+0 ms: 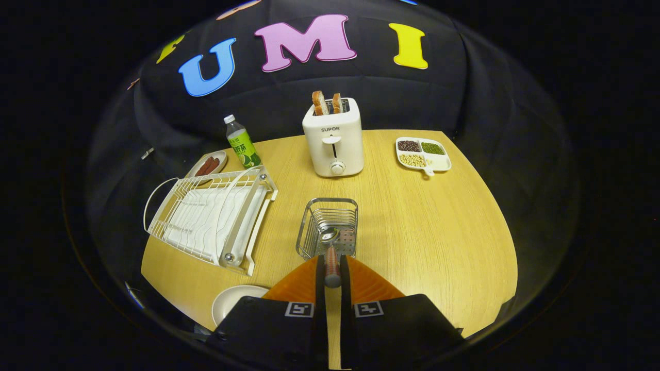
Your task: Take the plate from the dish rack, then take the spoon from the basket and place it into the plate.
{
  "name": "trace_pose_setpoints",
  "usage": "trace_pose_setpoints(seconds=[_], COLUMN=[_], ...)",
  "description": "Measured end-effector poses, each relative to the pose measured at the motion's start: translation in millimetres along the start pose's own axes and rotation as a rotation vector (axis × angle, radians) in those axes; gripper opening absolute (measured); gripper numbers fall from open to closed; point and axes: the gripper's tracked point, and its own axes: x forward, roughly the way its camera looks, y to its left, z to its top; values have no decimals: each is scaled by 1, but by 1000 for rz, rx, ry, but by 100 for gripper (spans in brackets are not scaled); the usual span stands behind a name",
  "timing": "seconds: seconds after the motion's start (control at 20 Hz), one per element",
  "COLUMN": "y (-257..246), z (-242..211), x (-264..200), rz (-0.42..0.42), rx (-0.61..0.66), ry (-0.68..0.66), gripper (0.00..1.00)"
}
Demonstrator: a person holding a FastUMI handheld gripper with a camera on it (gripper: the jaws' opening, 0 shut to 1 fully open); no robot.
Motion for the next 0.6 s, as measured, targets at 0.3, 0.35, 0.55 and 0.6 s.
trace_pose_setpoints(seconds=[0.3, 0.35, 0.55, 0.6], y=[7, 10, 25, 30], z=[21, 27, 50, 56], x=[-34, -41, -81, -93], rz=[-1, 4, 39, 56], rx=[-34, -33, 16, 24], ry=[-64, -80, -141, -162], gripper=[14, 14, 14, 14])
